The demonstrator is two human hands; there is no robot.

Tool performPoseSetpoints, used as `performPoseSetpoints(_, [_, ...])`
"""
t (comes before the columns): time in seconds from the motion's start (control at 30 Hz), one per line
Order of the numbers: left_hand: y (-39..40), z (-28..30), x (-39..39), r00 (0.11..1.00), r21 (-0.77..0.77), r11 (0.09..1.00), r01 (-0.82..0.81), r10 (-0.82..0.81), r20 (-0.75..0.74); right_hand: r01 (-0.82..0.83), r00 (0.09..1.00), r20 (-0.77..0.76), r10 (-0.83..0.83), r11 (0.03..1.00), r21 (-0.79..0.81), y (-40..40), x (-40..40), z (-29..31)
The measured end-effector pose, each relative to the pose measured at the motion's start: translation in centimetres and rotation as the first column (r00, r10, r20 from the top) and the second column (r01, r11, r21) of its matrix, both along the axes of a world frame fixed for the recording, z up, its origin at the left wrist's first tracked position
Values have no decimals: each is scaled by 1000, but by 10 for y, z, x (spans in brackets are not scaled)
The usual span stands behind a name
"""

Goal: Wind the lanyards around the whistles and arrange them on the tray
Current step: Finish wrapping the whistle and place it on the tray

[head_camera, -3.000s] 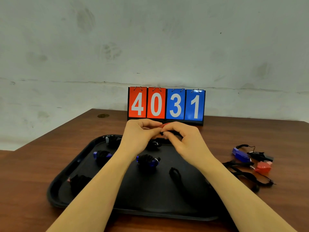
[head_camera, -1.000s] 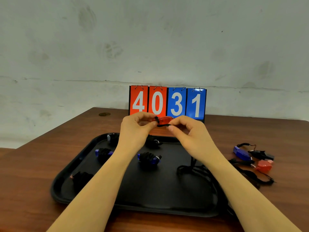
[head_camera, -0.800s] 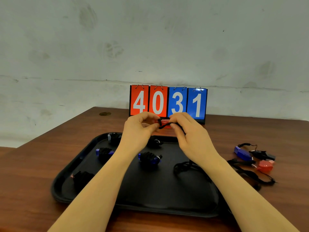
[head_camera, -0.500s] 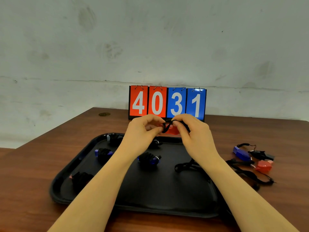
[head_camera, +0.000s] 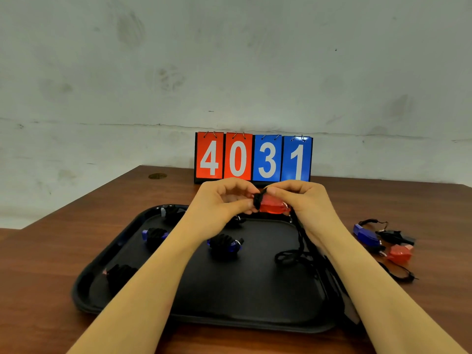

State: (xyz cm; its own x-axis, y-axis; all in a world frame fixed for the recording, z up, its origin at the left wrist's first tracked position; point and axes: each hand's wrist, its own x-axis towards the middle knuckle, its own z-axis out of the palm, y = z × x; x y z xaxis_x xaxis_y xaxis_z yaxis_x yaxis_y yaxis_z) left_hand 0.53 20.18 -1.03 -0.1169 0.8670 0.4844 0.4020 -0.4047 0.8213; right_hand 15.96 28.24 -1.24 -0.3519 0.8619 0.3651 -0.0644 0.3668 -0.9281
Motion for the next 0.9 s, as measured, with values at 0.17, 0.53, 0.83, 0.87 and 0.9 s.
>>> performPoseSetpoints(0.17, [2, 1, 0, 968, 26, 1000, -1, -5, 252, -88, 994, 63, 88, 996, 10, -1, -3, -4])
performPoseSetpoints(0.53, [9, -1, -5, 941, 38, 975, -218, 200, 275, -253, 937, 298, 180, 940, 228, -14, -8, -4])
performPoseSetpoints(0.83, [14, -5, -10, 931, 43, 935, -353, 346, 118, -247, 951, 259, 167, 916, 315, -17, -5, 0])
performPoseSetpoints(0.87, [14, -5, -11, 929, 45, 930, -365, 361, 87, -210, 954, 282, 105, 905, 371, -16, -6, -2])
performPoseSetpoints(0.9, [15, -6, -11, 927, 47, 926, -375, 372, 53, -159, 952, 305, 16, 880, 448, -15, -8, -4])
